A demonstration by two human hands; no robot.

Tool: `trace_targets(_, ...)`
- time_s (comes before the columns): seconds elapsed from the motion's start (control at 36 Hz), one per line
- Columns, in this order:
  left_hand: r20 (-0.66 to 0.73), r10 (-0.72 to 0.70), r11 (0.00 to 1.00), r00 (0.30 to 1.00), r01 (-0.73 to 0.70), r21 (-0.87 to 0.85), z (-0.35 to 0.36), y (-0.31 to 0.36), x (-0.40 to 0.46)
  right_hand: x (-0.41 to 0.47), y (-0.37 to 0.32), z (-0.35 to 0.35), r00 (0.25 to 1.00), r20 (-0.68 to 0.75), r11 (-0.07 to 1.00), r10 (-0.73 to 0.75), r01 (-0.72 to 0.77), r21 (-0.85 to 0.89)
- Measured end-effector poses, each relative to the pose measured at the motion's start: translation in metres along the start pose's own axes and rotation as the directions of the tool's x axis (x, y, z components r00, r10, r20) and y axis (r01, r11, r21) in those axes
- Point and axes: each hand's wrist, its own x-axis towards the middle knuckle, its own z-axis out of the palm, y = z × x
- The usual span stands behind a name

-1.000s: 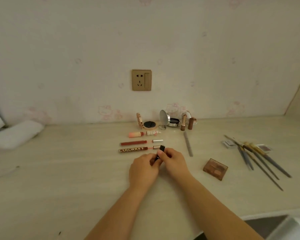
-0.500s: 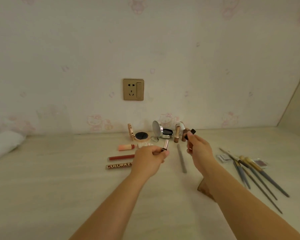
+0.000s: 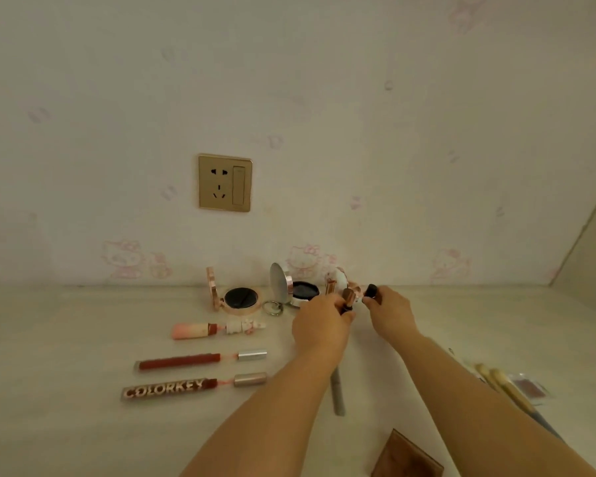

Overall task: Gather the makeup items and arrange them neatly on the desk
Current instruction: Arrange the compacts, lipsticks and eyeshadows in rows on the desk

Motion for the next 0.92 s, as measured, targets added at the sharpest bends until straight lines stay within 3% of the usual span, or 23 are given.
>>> trace_targets(0.47, -0.005, 0.045, 0.987, 0.999, -0.044, 0.156, 0.024, -0.019, 0.006, 0.015, 0.013, 0.035, 0.999, 0.025, 0.969, -0.019, 0.025, -0.246)
trace_targets(0.75, -0.004, 0.017, 0.979, 1.0, -0.016, 0.201, 0.021, -0.018, 0.003, 0.009, 0.015, 0.034, 0.999, 0.043, 0.965, -0.02, 0.03, -0.26)
trace_targets(0.92, -0.019, 0.003, 0.99, 1.0, 0.0, 0.139, 0.016, -0.015, -0.003, -0.001, 0.012, 0.024, 0.994, 0.075, 0.992, 0.079, -0.071, -0.109)
